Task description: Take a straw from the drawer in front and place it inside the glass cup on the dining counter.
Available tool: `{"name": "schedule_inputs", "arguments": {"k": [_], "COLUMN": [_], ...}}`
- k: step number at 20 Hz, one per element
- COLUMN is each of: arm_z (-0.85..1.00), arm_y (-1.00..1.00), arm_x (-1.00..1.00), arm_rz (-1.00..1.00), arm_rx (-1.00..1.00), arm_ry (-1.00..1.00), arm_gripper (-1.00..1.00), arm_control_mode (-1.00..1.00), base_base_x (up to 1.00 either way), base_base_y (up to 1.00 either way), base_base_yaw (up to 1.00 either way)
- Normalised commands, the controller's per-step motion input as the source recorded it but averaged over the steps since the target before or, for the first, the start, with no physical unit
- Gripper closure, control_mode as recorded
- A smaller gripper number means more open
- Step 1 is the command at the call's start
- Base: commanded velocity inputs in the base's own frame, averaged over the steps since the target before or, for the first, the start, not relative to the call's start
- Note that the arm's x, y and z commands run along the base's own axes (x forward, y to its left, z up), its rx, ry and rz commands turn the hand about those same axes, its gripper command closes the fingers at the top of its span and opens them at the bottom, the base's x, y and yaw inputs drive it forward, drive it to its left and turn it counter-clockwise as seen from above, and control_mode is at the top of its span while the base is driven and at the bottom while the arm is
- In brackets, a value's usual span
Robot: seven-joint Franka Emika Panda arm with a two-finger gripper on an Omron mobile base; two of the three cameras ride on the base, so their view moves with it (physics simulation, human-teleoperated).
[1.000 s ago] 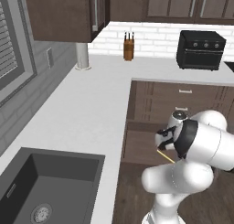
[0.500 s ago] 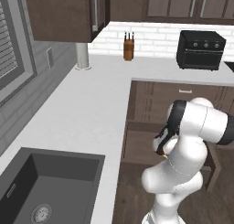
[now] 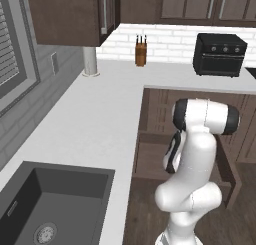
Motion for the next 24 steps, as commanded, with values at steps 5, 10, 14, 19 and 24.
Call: {"name": "schedule_inputs", "arguments": {"k": [5,10,14,19,24], "arm_z": [-0.24,-0.17,-0.12,-0.11,-0.15], "arm_y": [-0.15,-0.30,-0.36,-0.42,-0.38], "arm_x": [0.37,0.36,0.35,0.35,0.30], "arm_rz": [0.00,0.00,0.00,0.00,0.00], "arm_rx": [0.01,0.05,0.09,0.10,0.07], "arm_ry": [0.01,0.04,0.08,0.08,0.06], "arm_gripper": [-1.00,-1.00,-1.00,-1.00,-1.00], "arm_control_mode": [-1.00,-1.00,-1.00,-1.00,-1.00], "base_base_x": [0.00,0.00,0.00,0.00,0.00], "base_base_y": [0.00,0.00,0.00,0.00,0.00], "base_base_yaw": [0.00,0.00,0.00,0.00,0.00]}}
